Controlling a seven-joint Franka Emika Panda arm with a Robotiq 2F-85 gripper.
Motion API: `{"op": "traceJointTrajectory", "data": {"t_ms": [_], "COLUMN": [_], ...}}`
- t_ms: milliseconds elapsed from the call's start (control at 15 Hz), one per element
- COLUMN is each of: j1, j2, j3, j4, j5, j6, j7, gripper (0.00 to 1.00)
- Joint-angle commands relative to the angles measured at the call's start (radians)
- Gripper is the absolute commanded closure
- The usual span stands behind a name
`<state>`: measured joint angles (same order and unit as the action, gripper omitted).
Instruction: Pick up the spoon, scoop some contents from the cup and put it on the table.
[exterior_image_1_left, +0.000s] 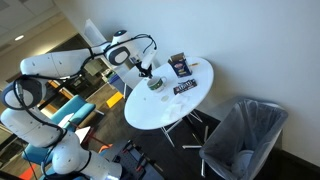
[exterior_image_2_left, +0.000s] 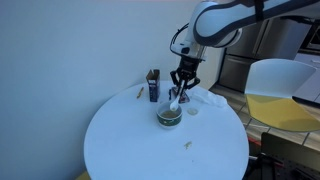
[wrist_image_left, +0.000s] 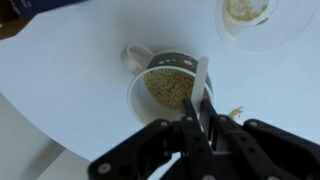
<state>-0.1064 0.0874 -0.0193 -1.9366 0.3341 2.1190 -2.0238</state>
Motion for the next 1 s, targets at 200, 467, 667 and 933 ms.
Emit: {"op": "traceJointTrajectory", "data": {"t_ms": [200, 467, 667, 933], "j1": [-0.011, -0.011, -0.010, -0.005], "j2": [-0.036, -0.067, -0.107, -0.178], "j3": [-0.029, -0.042, -0.049, -0.064], "j4": [0.008, -0.019, -0.074, -0.188], "j5": [0.041, 0.058, 0.089, 0.126], "j6": [-0.152, -0.212, -0.229, -0.204], "j7": [-0.026, -0.039, -0.069, -0.107], "gripper": [0.97, 0.97, 0.97, 0.97]}}
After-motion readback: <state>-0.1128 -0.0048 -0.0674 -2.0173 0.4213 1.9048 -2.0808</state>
